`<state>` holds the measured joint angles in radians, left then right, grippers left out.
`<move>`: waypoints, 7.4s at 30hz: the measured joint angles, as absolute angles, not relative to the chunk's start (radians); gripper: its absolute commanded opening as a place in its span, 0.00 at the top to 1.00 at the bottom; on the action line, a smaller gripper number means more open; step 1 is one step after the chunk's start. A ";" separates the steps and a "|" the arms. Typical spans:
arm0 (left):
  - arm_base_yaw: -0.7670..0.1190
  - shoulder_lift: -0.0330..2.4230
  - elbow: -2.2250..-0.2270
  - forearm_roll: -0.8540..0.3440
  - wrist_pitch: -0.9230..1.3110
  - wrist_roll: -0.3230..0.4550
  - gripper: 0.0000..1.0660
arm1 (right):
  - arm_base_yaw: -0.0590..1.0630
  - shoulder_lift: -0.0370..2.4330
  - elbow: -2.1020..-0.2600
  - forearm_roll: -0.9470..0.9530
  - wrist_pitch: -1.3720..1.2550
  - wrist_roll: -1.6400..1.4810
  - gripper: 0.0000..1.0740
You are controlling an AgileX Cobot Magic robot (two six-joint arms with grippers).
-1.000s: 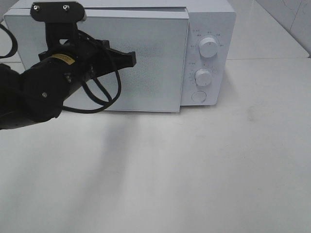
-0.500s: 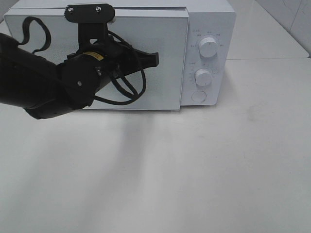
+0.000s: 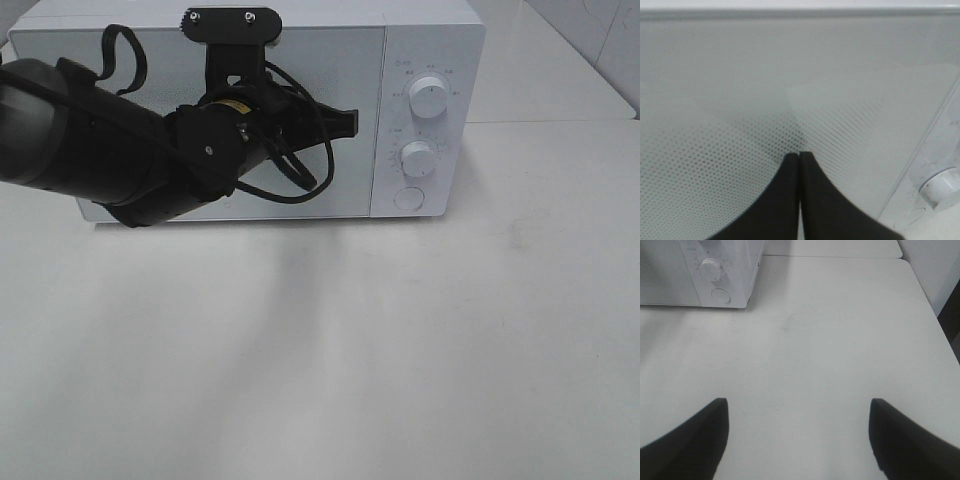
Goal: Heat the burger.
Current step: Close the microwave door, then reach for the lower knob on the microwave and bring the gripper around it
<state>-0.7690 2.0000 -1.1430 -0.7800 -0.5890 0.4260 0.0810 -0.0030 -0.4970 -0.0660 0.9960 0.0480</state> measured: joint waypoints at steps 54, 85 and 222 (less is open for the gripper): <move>-0.338 1.463 -1.072 -0.206 1.025 0.102 0.06 | 0.081 -0.003 -0.497 -0.066 0.996 0.048 0.30; 0.024 0.799 -0.699 -0.086 1.128 0.100 0.06 | 0.081 -0.003 -0.497 -0.066 0.996 0.048 0.30; 0.024 -0.004 -0.521 -0.053 1.071 0.050 0.06 | 0.081 0.906 -0.348 -0.065 -0.235 0.048 0.29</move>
